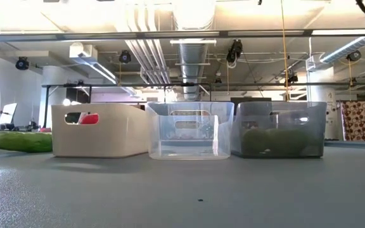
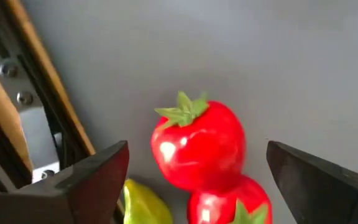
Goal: Sort produce into baskets
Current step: Put the red tomato into the white bin
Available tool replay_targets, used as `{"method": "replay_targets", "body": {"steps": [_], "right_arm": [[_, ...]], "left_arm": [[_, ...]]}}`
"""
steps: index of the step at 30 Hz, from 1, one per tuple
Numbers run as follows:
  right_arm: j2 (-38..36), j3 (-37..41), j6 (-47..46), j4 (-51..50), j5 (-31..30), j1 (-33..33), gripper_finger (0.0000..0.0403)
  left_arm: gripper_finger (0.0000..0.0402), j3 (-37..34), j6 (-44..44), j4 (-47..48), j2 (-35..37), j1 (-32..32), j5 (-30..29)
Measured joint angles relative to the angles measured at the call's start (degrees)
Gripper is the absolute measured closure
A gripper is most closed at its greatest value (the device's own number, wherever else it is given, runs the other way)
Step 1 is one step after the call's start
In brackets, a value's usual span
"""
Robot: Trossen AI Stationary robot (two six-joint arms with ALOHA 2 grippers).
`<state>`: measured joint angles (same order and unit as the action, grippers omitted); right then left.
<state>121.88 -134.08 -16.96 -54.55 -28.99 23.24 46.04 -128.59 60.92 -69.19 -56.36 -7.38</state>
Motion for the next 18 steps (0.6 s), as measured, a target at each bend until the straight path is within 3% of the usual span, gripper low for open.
{"method": "replay_targets", "body": {"steps": [4,13,18], "right_arm": [[0.1,0.0,0.4,-0.8,0.6,-1.0,0.0035],[0.1,0.0,1.0,-2.4,1.0,-1.8,0.0035],[0.1,0.0,0.8,-2.7,1.0,-1.8,0.0035]], "left_arm": [[0.0040,0.0,-5.0,-1.7,-5.5,0.0,2.2],[0.0042,-0.4,-5.3,-7.6,-14.5,1.5,5.1],[0.0074,-0.4,-5.2,-7.9,-15.4,2.5,5.4]]}}
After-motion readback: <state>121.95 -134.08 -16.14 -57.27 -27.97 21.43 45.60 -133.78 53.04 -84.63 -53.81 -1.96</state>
